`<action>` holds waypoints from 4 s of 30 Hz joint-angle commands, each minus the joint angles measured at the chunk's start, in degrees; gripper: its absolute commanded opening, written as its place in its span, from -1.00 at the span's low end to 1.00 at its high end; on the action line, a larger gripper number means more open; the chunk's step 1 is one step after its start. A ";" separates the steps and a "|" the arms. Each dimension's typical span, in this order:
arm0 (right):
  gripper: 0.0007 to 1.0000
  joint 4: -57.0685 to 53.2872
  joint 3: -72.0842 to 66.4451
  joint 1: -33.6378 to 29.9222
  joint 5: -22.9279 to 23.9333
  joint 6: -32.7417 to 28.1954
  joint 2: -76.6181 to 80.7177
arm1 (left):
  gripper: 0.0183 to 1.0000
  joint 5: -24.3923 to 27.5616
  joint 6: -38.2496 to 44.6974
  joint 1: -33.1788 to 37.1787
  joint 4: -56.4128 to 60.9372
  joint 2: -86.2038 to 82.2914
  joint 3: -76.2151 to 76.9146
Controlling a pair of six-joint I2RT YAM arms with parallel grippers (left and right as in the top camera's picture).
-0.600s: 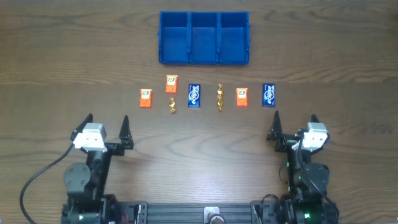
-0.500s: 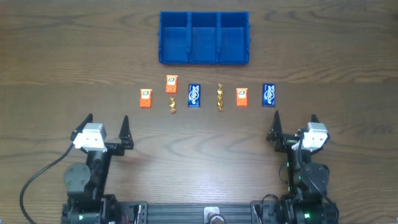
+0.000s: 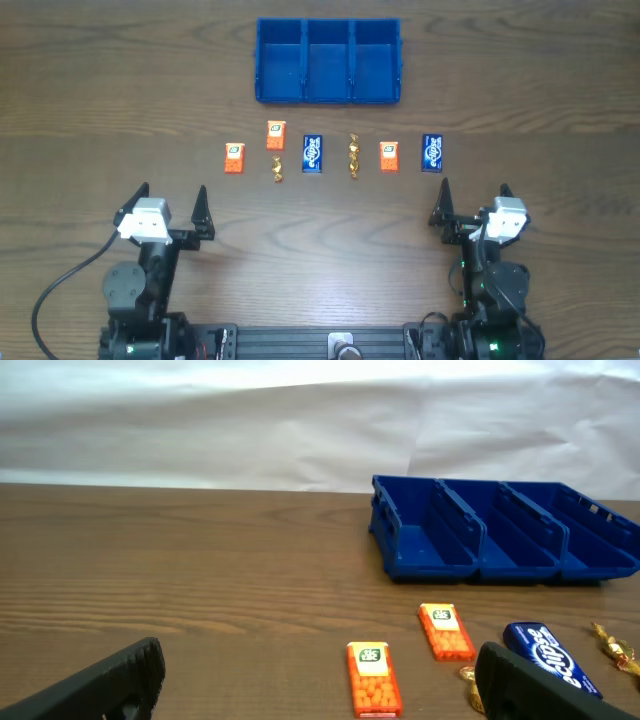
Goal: Sort Candies Into Trays
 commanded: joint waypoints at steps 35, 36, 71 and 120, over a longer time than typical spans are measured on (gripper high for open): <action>1.00 -0.17 -0.24 -0.35 0.00 -0.57 -0.44 | 1.00 7.04 -0.92 0.09 -0.48 -0.37 -1.09; 0.99 -0.17 -0.24 -0.35 0.00 -0.57 -0.44 | 1.00 7.04 -1.03 0.09 -0.37 -0.37 -1.09; 1.00 -0.17 -0.24 -0.35 0.00 -0.57 -0.44 | 1.00 -8.28 -7.65 -14.43 -42.86 90.92 66.42; 1.00 -0.17 -0.24 -0.35 0.00 -0.57 -0.44 | 0.20 -8.02 -9.99 -14.43 -31.04 110.53 66.36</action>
